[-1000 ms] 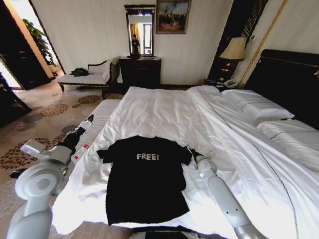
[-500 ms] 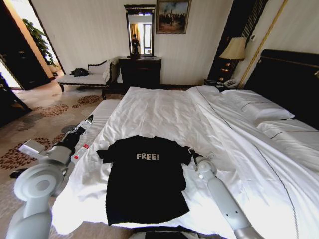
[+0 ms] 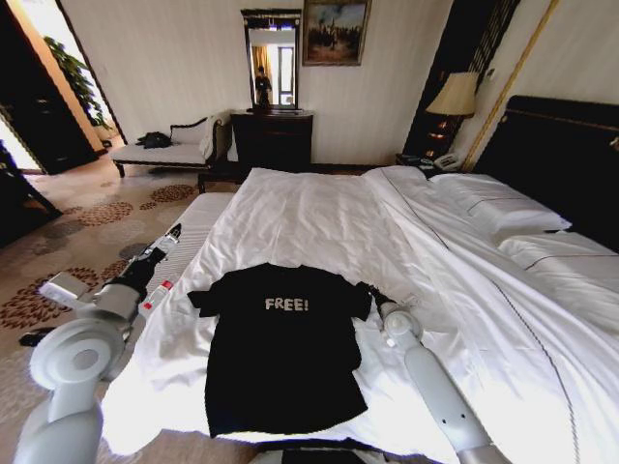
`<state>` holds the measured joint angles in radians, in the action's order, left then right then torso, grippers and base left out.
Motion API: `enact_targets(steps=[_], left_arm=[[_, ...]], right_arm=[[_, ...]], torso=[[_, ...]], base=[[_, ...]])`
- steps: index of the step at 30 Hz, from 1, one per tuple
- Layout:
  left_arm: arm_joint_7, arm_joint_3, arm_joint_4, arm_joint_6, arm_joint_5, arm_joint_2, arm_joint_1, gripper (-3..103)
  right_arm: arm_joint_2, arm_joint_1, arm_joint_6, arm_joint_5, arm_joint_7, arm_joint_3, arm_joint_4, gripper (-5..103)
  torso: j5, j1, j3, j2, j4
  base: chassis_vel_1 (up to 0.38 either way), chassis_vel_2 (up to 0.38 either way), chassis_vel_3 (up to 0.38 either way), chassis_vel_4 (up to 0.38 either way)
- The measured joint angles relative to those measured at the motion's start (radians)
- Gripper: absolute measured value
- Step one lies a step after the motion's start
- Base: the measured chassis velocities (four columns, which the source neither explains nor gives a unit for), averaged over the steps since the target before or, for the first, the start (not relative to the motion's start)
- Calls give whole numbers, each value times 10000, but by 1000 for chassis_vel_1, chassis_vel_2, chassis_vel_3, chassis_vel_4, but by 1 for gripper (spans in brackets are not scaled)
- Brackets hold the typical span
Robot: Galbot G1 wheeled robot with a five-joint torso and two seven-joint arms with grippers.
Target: Fold the clothes on the bed.
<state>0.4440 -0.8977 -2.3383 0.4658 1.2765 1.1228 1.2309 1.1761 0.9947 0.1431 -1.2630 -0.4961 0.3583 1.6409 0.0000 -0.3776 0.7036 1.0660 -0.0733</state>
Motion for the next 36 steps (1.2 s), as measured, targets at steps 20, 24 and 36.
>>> enact_targets(steps=[20, 24, 36], left_arm=[[-1, -138, -28, 2, -31, -56, 208, 100], [-1, -126, -15, 6, -67, -28, 216, 100], [-2, 8, 119, 7, -266, 54, 199, 100]], right_arm=[[552, -177, -390, 692, 766, -1669, 427, 0], [652, -337, -477, 854, 882, -2035, 241, 0], [1129, -866, -569, 1176, 956, -2607, -827, 0]], torso=[[-1, 2, 0, 0, 1], [-1, 1, 0, 0, 0], [0, 1, 0, 0, 0]], base=[[0, 0, 0, 0], [0, 0, 0, 0], [0, 0, 0, 0]])
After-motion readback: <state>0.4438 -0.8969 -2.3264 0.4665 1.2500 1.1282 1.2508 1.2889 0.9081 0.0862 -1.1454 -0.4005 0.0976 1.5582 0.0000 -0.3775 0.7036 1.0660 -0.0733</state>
